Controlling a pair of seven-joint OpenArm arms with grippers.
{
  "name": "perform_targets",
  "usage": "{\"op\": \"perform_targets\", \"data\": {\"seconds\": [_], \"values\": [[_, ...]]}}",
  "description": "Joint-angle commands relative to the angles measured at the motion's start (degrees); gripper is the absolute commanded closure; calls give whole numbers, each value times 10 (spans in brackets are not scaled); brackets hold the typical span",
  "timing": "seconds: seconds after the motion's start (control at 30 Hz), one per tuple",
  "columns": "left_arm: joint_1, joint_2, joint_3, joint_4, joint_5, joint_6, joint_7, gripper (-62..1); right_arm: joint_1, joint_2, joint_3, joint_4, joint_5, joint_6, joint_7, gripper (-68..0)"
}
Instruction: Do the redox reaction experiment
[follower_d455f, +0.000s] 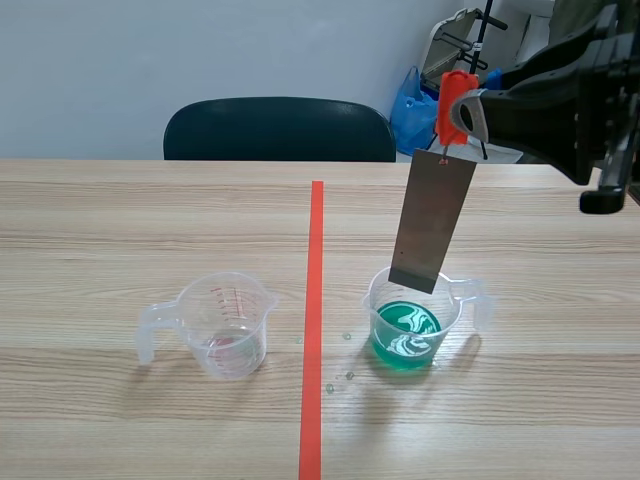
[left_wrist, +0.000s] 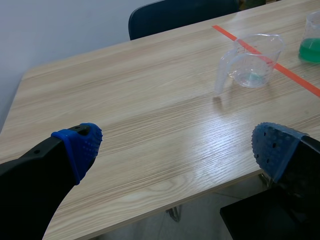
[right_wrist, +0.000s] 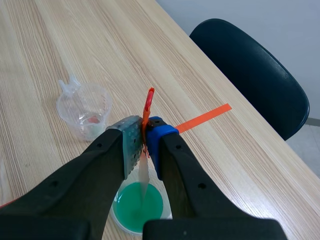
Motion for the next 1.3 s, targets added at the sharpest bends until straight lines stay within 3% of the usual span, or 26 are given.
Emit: {"op": "perform_targets", "data": {"seconds": [0.0, 1.27], "values": [[3, 0, 0, 7, -2, -3, -9, -623, 11, 5, 9, 8, 6, -2, 13, -8], [1, 0, 0, 7, -2, -3, -25, -623, 11, 5, 9, 8, 6, -2, 23, -8]]}}
